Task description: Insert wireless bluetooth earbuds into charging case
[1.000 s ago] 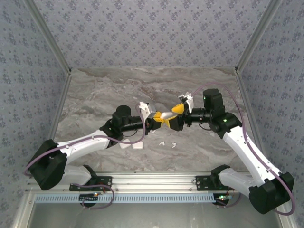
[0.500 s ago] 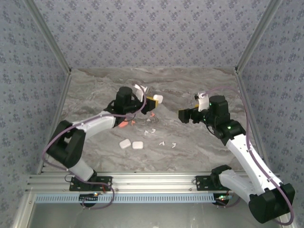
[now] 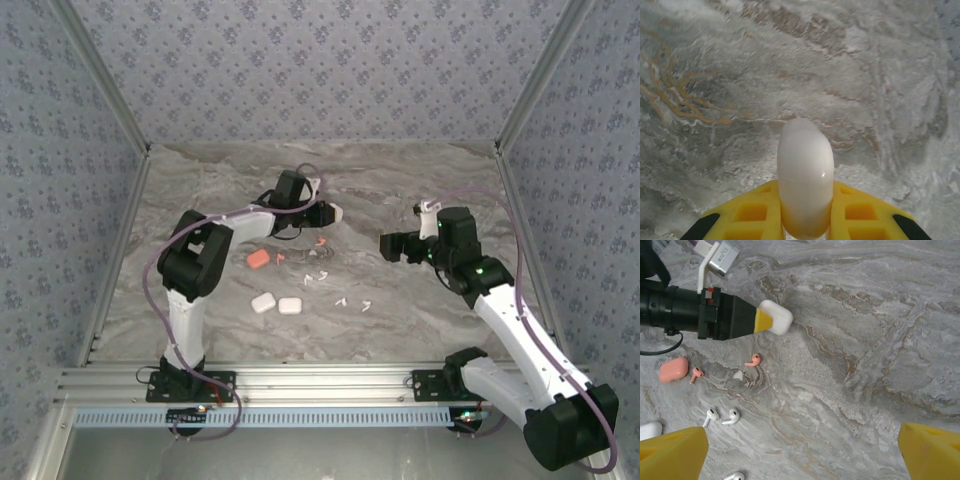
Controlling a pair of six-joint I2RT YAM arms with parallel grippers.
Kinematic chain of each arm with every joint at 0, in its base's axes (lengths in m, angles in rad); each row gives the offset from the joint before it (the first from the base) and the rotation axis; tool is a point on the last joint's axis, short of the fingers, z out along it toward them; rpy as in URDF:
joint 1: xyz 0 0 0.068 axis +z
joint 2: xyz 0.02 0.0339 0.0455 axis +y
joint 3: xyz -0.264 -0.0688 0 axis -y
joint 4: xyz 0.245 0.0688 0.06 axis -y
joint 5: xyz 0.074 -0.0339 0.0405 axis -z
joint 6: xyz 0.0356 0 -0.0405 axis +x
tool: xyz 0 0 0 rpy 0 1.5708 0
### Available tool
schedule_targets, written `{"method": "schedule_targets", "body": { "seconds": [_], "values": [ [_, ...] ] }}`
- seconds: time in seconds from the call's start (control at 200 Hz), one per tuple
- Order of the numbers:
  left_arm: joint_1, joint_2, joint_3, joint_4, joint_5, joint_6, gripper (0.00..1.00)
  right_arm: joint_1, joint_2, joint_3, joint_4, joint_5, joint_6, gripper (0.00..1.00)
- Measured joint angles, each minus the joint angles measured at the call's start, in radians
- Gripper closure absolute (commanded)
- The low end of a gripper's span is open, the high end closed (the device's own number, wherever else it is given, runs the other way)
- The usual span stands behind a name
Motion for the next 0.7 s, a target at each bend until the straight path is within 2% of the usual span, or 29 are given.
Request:
{"method": "schedule_targets", "body": {
  "seconds": [0.125, 0.37, 0.705],
  "values": [
    [0.000, 0.043, 0.025, -0.027, -0.013, -0.010, 0.93, 0.000, -0.003, -0.024, 0.003, -0.007, 0.002, 0.00],
    [0.000, 0.049, 0.037, -0.040, -0.045, -0.019, 0.65, -0.001, -0.009, -0.026, 0.008, -0.018, 0.001, 0.00],
    [0.024, 0.042, 0.032, -0.079, -0.086, -0.005, 0.52, -0.040, -0.013, -0.019, 0.014, -0.129, 0.001, 0.00]
  ]
}}
